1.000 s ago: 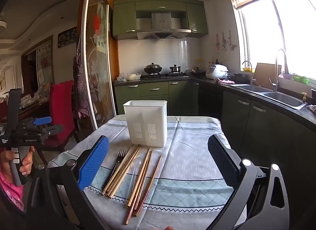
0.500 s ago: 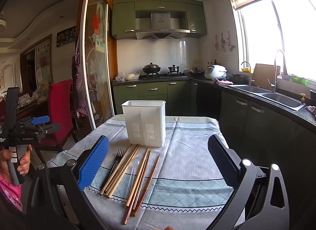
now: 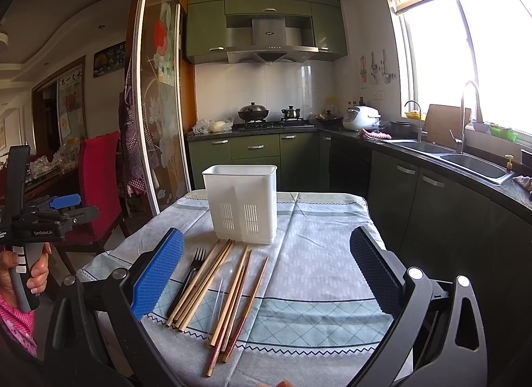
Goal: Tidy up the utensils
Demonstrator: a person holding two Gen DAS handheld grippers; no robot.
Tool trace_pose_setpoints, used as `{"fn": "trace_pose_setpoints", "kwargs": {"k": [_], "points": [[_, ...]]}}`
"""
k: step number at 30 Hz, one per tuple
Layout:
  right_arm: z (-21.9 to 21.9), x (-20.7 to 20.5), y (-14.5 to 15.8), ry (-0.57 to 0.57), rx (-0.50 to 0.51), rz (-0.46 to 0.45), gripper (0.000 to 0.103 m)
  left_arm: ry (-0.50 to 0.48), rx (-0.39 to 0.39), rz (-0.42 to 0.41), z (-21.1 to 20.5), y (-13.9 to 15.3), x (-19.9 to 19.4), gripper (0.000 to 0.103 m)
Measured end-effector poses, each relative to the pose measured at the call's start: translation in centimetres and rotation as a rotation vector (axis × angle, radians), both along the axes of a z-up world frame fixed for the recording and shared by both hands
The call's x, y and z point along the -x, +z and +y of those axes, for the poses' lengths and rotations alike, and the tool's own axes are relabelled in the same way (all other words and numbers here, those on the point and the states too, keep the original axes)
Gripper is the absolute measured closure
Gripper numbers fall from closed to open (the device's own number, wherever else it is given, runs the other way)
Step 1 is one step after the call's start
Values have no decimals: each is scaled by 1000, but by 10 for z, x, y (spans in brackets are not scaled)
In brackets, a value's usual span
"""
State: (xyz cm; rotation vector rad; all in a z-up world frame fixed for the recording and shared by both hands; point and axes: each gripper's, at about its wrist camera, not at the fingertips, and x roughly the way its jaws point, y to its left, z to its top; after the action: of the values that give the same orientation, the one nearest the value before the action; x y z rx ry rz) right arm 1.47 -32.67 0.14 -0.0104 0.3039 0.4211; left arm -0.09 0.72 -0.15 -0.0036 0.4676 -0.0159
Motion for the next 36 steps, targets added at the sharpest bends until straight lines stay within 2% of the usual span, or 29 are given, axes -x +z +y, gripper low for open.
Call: {"fn": "trace_pose_setpoints", "kwargs": {"k": [36], "points": [[9,-14,-9,-1,9,28,4,-1,2,6,0,-3,0,6]]}}
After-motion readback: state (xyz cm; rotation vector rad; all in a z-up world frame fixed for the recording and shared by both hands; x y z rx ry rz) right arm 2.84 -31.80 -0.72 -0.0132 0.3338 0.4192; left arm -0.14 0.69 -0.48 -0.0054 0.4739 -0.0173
